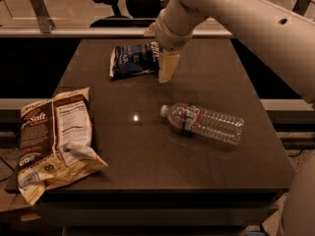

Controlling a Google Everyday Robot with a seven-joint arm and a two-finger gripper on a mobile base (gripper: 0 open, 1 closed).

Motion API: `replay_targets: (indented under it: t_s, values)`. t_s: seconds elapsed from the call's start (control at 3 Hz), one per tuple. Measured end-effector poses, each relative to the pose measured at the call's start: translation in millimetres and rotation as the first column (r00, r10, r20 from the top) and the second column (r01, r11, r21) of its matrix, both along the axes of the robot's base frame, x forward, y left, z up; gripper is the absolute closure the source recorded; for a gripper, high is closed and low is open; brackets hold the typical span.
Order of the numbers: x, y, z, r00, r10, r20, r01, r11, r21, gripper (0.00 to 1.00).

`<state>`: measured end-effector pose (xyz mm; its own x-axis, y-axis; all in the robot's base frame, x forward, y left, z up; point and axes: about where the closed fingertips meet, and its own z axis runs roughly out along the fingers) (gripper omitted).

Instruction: Pick blue chip bag

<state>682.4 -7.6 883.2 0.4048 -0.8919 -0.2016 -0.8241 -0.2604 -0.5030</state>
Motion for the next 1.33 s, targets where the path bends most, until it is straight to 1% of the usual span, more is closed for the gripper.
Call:
replay_targets:
  t_s: [0.67,1.0,1.33]
  values:
    - [17,8,-4,0.9993,0.031,0.02,-0.031,0.999,-0.008,0.0]
    - [31,17,-13,0.9981,0.056,0.024,-0.056,0.998,0.007,0.0]
    - [48,25,-26,0.9961,0.089,0.007,-0.089,0.996,0.028,0.0]
